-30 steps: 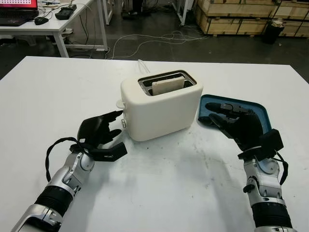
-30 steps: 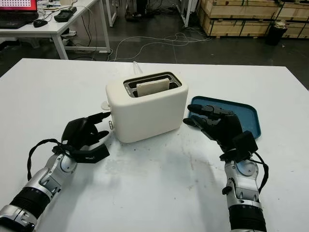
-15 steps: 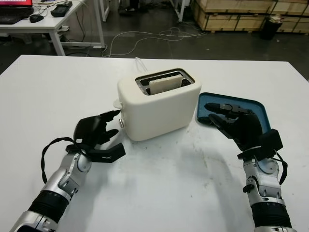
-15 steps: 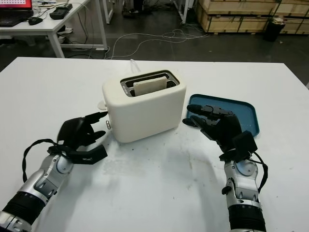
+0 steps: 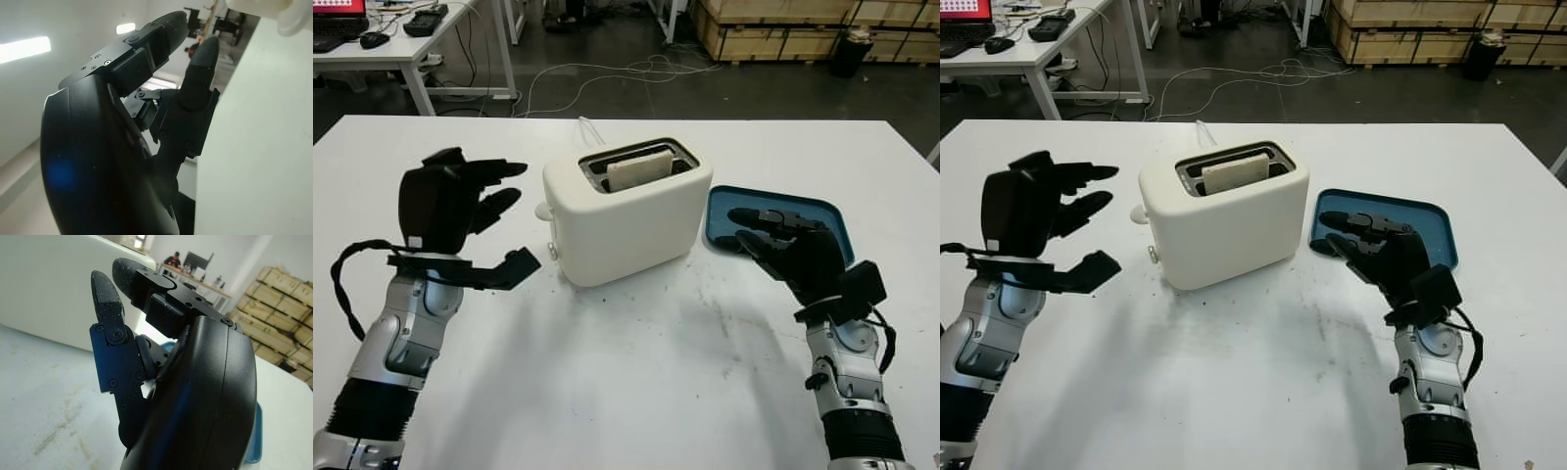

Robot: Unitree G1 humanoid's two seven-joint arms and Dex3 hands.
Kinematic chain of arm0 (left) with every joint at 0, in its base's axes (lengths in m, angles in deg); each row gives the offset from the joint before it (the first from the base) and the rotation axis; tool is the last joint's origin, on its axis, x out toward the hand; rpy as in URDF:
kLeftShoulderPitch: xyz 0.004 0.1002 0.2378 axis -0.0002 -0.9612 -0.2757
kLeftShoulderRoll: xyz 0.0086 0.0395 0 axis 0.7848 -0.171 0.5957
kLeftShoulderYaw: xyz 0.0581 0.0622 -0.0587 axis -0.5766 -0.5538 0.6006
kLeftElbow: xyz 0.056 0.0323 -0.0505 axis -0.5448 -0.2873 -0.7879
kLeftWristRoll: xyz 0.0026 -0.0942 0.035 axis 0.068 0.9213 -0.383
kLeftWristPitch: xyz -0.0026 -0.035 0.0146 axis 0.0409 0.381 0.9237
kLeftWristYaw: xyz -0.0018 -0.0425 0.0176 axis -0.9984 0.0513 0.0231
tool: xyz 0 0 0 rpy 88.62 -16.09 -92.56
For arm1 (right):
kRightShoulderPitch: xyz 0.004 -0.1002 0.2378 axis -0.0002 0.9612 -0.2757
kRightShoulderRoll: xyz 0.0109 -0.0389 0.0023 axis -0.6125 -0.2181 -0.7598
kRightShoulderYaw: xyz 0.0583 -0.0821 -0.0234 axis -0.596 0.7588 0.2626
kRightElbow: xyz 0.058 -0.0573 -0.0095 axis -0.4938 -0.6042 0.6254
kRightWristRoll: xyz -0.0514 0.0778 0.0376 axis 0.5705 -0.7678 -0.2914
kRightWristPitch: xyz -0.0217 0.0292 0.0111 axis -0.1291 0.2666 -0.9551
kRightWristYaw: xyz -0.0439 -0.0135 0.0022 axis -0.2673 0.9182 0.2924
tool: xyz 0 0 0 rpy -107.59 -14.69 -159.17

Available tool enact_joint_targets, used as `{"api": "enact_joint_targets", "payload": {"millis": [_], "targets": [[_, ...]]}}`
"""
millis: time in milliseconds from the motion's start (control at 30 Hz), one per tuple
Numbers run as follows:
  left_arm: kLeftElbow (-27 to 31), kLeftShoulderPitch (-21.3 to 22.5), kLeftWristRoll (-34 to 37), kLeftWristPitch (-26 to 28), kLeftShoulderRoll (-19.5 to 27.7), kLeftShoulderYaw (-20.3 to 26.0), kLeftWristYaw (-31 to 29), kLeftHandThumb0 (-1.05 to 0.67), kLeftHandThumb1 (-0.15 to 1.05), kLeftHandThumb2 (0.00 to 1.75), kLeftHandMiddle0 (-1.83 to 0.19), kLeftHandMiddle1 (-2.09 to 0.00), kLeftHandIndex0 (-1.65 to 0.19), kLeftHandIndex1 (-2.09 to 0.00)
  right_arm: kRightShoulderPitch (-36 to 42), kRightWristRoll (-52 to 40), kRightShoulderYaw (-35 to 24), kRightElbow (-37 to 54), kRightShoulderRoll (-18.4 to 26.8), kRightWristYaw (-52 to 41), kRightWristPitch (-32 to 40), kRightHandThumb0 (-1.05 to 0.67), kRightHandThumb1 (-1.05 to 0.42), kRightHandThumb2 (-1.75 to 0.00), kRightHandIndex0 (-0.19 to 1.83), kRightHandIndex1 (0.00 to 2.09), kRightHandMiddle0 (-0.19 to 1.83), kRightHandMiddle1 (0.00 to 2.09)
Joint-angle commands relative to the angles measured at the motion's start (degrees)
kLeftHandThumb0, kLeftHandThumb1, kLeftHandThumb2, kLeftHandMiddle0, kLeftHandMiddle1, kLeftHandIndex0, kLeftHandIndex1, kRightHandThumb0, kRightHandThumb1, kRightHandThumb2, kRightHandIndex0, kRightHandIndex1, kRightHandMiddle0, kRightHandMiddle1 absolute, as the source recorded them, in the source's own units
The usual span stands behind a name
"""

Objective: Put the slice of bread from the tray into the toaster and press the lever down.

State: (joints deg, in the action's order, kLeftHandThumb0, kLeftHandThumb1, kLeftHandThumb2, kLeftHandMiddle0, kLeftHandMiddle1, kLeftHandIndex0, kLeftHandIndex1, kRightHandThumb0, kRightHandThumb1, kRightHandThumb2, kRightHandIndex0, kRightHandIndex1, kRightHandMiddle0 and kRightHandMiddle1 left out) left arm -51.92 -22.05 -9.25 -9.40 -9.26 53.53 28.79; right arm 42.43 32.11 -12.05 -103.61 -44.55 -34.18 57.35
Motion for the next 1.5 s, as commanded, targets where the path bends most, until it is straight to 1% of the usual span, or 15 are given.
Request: {"api": "enact_joint_targets", "payload": {"millis": [0,100,167,300,367,467,567,700,833,967,1067,1200,1467], "targets": [[1.0,1.19,-1.14,-0.51,0.52,0.06,-0.58,-0.33,0.69,0.0,-0.84,-1.34,-1.22,-0.06,-0.22,-0.24,0.0,-0.45,-0.13,-0.3,-0.13,-0.49,-0.92,0.0,1.24,0.0,1.14,0.0],[1.76,1.29,-1.02,-1.13,0.82,-0.37,-2.88,-0.33,0.69,0.0,-0.85,-1.32,-1.23,-0.06,-0.22,-0.19,-0.09,-0.3,0.02,-0.37,0.04,-0.49,-0.92,0.0,1.24,0.0,1.14,0.0],[1.79,1.39,-0.42,-2.56,1.18,-0.53,-4.35,-0.31,0.68,0.0,-0.85,-1.33,-1.24,-0.06,-0.26,-0.31,-0.17,-0.41,0.08,-0.58,0.06,-0.49,-0.92,0.0,1.24,0.0,1.14,0.0],[0.9,1.68,0.86,-6.56,2.2,-0.99,-7.56,-0.3,0.67,0.0,-0.85,-1.39,-1.27,-0.07,-0.19,-0.11,-0.21,-0.32,0.09,-0.4,0.26,-0.48,-0.92,0.0,1.23,0.0,1.14,0.0],[-0.78,2.08,0.84,-9.8,3.3,-1.47,-7.97,-0.29,0.66,0.0,-0.84,-1.45,-1.3,-0.08,-0.17,-0.11,-0.2,-0.14,0.09,-0.4,0.29,-0.48,-0.92,0.0,1.23,0.0,1.14,0.0],[-2.47,2.46,-0.01,-12.66,4.89,-1.85,-8.75,-0.3,0.63,0.0,-0.84,-1.49,-1.35,-0.1,-0.14,-0.33,-0.26,0.08,0.07,-0.47,0.47,-0.49,-0.92,0.0,1.24,0.0,1.14,0.0],[-2.92,2.35,-0.55,-14.32,6.8,-1.77,-10.2,-0.34,0.61,0.0,-0.84,-1.48,-1.37,-0.11,-0.15,-0.42,-0.31,0.07,0.1,-0.53,0.59,-0.49,-0.92,0.0,1.24,0.0,1.14,0.0],[-1.52,1.39,-1.05,-14.13,8.44,-1.08,-12.01,-0.42,0.61,0.0,-0.91,-1.49,-1.4,-0.11,-0.12,-0.31,-0.24,0.15,0.07,-0.49,0.55,-0.49,-0.92,0.0,1.24,0.0,1.14,0.0],[-1.59,0.9,-2.64,-13.87,9.31,-0.9,-11.65,-0.46,0.61,0.0,-0.95,-1.48,-1.42,-0.08,-0.23,-0.19,-0.15,-0.12,-0.02,-0.52,0.25,-0.49,-0.92,0.0,1.24,0.0,1.14,0.0],[-2.6,1.2,-4.02,-14.41,9.24,-1.18,-9.84,-0.44,0.6,0.0,-0.97,-1.48,-1.43,-0.07,-0.21,-0.39,-0.16,-0.12,0.0,-0.7,0.47,-0.49,-0.92,0.0,1.24,0.0,1.14,0.0],[-2.09,1.08,-5.03,-13.22,8.74,-0.91,-9.03,-0.43,0.61,0.0,-0.95,-1.48,-1.41,-0.05,-0.17,-0.21,-0.13,-0.12,0.05,-0.7,0.22,-0.49,-0.92,-0.01,1.23,0.0,1.14,0.0],[-2.71,1.47,-5.71,-12.86,8.4,-1.23,-7.96,-0.4,0.61,0.0,-0.93,-1.54,-1.4,-0.03,-0.2,-0.35,-0.23,-0.37,0.05,-0.89,0.05,-0.5,-0.92,-0.01,1.24,0.0,1.14,0.0],[-6.79,2.87,-6.05,-15.62,6.59,-3.15,-4.34,-0.42,0.64,0.01,-0.88,-1.59,-1.38,-0.02,-0.01,0.15,-0.11,0.07,0.16,-0.55,0.5,-0.5,-0.92,0.0,1.24,0.0,1.14,0.0]]}}
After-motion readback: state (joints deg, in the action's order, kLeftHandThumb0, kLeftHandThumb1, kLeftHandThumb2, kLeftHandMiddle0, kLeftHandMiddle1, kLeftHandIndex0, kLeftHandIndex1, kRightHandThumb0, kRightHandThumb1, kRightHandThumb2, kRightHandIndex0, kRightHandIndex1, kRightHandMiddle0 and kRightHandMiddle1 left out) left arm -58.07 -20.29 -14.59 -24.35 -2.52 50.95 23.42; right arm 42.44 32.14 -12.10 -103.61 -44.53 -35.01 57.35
